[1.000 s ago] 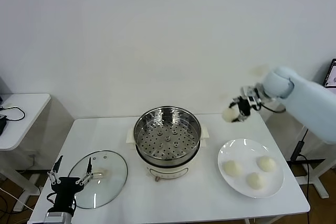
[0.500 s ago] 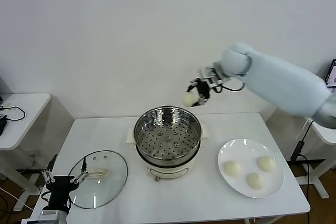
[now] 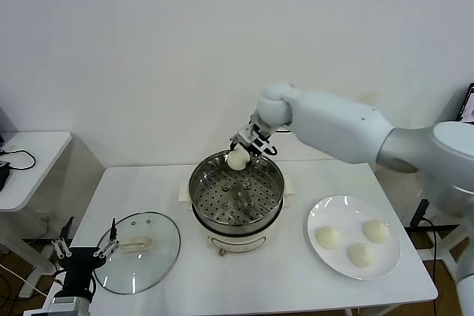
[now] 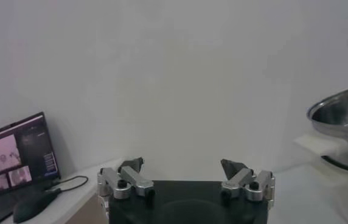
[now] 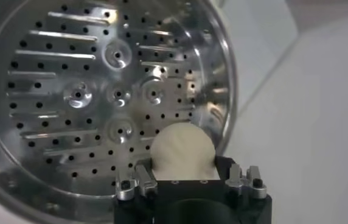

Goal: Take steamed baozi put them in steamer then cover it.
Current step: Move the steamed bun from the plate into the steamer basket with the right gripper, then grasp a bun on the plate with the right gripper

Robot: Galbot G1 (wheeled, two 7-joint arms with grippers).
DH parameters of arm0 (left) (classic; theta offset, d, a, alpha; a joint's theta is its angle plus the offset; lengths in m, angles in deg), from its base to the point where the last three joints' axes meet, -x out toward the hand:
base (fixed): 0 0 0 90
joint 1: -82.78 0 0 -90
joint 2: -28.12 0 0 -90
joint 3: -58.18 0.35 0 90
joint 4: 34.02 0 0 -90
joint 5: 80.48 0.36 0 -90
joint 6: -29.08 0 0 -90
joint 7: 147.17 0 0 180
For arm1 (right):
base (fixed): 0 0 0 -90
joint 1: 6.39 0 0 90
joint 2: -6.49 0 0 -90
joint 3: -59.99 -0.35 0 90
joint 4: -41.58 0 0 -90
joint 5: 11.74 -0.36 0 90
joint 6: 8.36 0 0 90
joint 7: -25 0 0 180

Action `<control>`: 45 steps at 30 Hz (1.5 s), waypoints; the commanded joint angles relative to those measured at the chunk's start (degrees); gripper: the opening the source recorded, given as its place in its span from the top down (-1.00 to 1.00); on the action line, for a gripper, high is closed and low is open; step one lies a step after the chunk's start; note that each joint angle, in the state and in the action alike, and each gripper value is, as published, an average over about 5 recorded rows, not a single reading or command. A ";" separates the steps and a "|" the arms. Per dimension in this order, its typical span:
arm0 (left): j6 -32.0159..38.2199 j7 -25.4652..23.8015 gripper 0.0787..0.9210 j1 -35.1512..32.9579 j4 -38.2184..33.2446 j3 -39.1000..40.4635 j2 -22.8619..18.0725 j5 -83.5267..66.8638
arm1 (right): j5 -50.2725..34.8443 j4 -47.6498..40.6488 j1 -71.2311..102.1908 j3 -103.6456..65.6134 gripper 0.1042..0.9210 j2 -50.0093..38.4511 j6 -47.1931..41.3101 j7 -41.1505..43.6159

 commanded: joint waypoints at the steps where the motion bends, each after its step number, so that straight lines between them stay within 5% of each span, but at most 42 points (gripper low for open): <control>1: 0.02 0.01 -0.77 0.03 -0.30 -0.21 -0.16 0.01 | 8.08 -5.03 2.92 2.42 -0.32 4.78 10.42 -2.70; 19: -0.02 0.05 -0.77 0.64 0.15 -0.14 -0.12 -0.16 | 12.58 -9.82 5.14 1.08 -0.37 6.47 16.05 -5.53; 26: -0.05 0.09 -0.77 0.38 -0.51 -0.09 -0.30 -0.16 | 6.96 -6.63 1.45 1.49 -0.71 4.59 14.11 -3.46; 36: -0.30 -0.05 -0.77 -0.20 -2.37 -0.51 0.30 -0.70 | -12.60 14.69 -11.16 4.51 -0.76 -9.83 -9.64 6.15; 45: -0.62 -0.21 -0.77 0.01 -3.41 -0.01 0.98 -1.21 | -17.97 30.29 -14.95 4.77 -0.76 -28.64 -24.38 6.76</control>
